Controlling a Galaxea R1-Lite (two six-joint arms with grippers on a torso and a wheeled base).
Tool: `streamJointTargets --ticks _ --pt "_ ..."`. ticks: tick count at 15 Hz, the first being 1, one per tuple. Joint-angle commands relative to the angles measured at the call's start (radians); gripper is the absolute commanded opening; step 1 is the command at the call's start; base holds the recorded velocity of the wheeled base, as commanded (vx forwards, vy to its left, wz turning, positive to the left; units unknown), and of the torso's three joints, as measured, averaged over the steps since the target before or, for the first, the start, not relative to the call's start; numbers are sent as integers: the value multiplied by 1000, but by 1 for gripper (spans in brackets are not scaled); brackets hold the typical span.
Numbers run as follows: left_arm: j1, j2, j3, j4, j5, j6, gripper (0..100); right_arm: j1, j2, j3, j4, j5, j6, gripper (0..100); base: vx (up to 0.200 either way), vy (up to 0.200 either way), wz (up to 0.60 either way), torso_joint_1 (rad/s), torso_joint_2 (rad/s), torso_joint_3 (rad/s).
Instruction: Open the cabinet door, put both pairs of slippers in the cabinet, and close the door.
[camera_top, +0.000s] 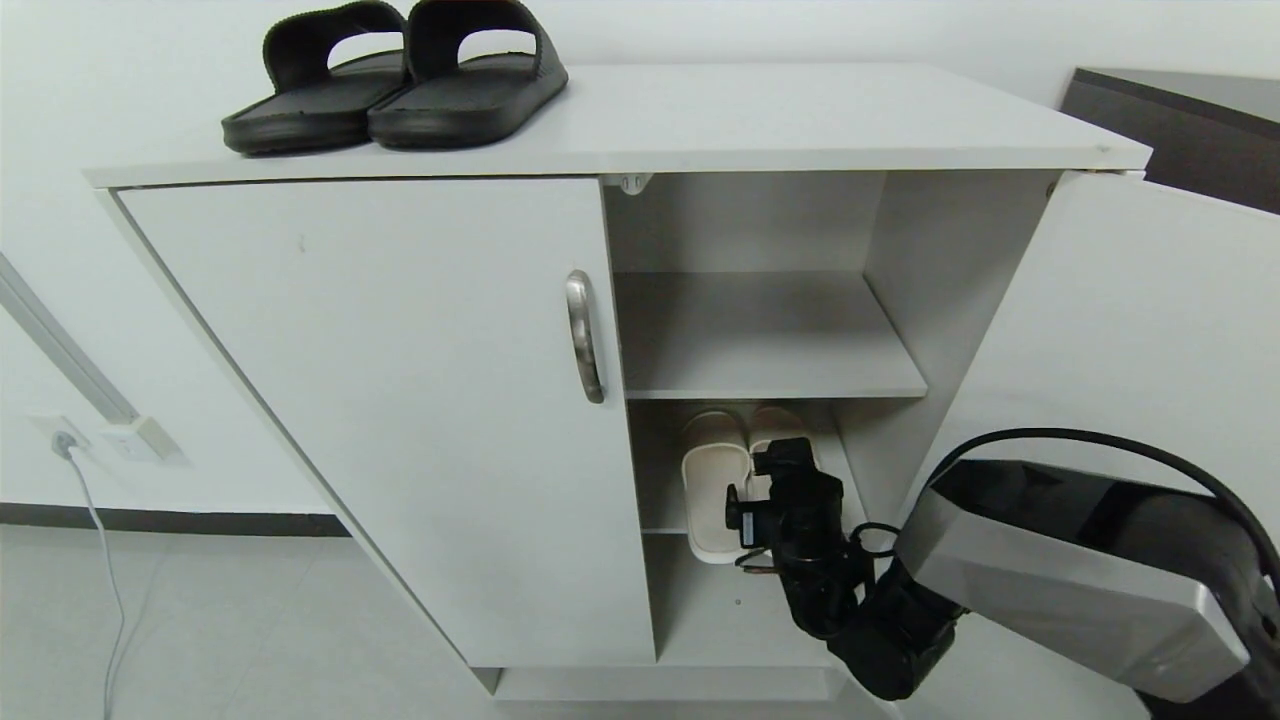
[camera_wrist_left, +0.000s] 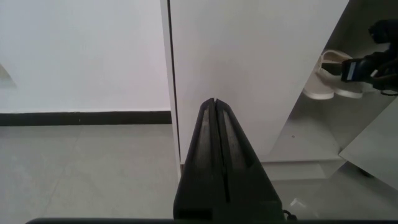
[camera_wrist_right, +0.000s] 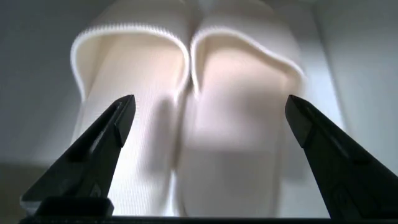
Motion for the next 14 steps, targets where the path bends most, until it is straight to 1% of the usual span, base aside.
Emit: streamJointTargets --ticks 1,3,4,5,10,14 --pt "0 1 0 0 0 -2 0 25 -95 140 -65 -18 1 100 0 0 0 0 0 0" --pt "0 1 0 -2 0 -2 0 41 -137 250 -133 -23 1 100 0 0 0 0 0 0" --pt "0 1 0 0 0 -2 0 41 -144 269 -147 -23 1 100 0 0 0 0 0 0" --pt "0 1 0 -2 0 -2 0 45 -154 315 -188 -23 8 100 0 0 0 0 0 0" --pt "0 1 0 -2 0 -2 0 65 -151 336 -208 -23 11 100 0 0 0 0 0 0" --pt "0 1 0 0 0 -2 0 73 -151 336 -208 -23 11 100 -200 0 0 5 2 4"
